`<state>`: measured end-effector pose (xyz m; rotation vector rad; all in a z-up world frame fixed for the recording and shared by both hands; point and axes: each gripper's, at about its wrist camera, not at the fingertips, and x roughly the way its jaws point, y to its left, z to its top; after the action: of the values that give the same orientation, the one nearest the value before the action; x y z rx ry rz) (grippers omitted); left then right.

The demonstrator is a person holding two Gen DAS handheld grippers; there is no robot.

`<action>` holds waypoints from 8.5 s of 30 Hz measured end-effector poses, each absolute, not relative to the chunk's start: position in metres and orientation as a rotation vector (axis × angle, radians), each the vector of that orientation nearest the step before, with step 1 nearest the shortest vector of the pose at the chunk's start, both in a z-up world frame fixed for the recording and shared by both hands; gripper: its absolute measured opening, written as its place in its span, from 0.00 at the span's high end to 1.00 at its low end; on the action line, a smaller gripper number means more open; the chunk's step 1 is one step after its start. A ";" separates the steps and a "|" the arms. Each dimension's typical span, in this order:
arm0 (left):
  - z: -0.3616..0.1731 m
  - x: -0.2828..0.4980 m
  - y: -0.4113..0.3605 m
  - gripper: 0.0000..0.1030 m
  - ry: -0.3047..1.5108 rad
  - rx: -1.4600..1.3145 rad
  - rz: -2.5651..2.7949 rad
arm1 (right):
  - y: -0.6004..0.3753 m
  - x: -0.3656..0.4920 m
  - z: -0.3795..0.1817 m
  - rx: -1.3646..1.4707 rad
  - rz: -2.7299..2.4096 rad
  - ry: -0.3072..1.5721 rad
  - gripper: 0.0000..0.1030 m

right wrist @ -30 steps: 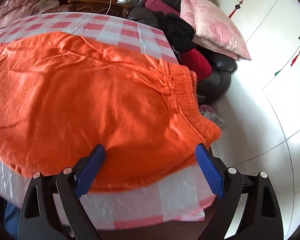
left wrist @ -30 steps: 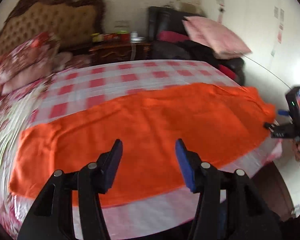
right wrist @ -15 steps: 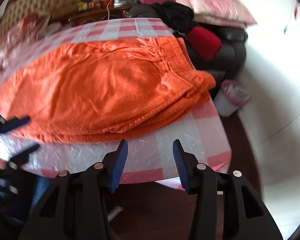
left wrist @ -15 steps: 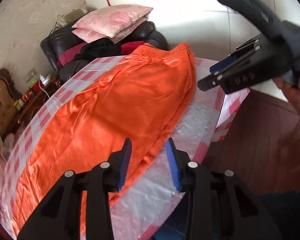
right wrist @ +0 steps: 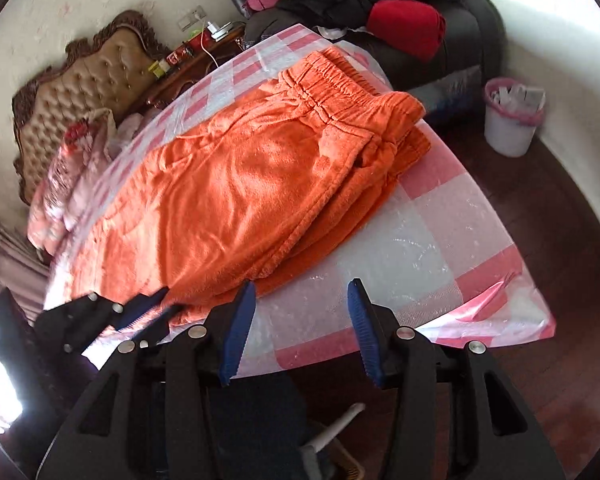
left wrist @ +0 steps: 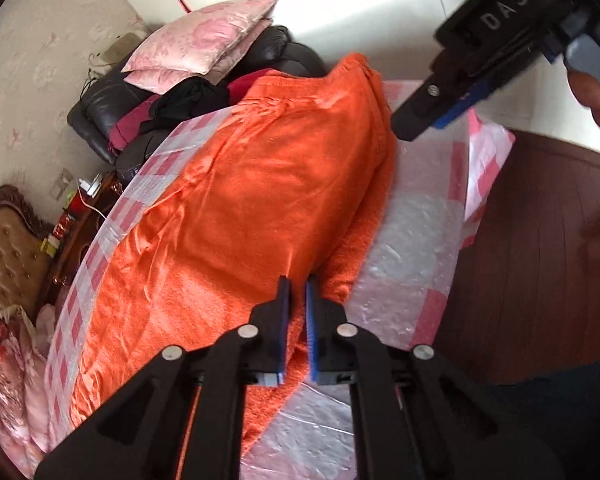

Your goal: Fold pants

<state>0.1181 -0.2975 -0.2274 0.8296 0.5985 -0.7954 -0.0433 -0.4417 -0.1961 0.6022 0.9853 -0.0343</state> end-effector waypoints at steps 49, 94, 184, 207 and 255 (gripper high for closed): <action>-0.234 0.087 -0.271 0.98 0.499 0.904 -0.658 | -0.464 -0.002 -0.205 0.855 -0.027 1.099 0.74; -0.204 0.260 -0.147 0.05 0.906 0.048 -0.337 | -0.462 0.155 -0.206 -0.005 -0.421 0.947 0.16; -0.179 0.233 0.164 0.33 0.837 0.055 -0.035 | -0.100 0.124 -0.207 -0.115 -0.036 1.074 0.14; -0.215 0.200 0.309 0.12 0.919 -0.368 0.221 | -0.097 0.118 -0.193 -0.033 0.079 1.023 0.13; -0.309 0.157 0.375 0.87 0.698 -1.410 -0.312 | 0.021 0.115 -0.197 -0.240 0.248 1.096 0.70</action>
<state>0.1575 0.3750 -0.3092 -1.4097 0.6982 -0.3123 0.1151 0.0214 -0.1971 -0.2402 1.0958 0.2481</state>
